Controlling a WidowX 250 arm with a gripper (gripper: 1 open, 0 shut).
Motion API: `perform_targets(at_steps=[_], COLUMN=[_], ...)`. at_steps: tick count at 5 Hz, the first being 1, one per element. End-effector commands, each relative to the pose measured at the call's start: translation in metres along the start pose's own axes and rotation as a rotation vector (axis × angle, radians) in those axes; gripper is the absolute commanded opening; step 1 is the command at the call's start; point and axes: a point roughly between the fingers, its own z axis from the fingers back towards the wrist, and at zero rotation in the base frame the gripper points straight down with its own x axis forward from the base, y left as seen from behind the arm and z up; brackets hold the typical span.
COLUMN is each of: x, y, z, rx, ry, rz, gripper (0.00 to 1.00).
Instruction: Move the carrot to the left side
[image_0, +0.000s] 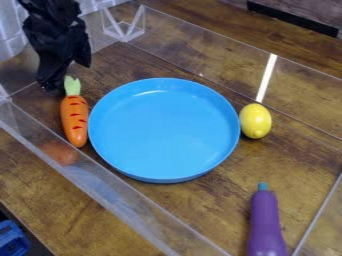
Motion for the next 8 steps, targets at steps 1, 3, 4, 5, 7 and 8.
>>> perform_targets(at_steps=[1, 3, 4, 5, 7, 8], x=[-0.015, -0.018, -0.02, -0.017, -0.007, -0.005], y=[0.018, 0.019, 0.017, 0.002, -0.029, -0.04], z=[-0.01, -0.012, -0.014, 0.008, 0.05, 0.066], rx=[0.064, 0.067, 0.067, 0.067, 0.083, 0.091], ry=[0.007, -0.011, -0.017, 0.018, 0.089, 0.12], rz=[0.005, 0.033, 0.042, -0.001, -0.046, -0.069], gripper=[1.0, 1.0, 1.0, 1.0, 1.0, 1.0])
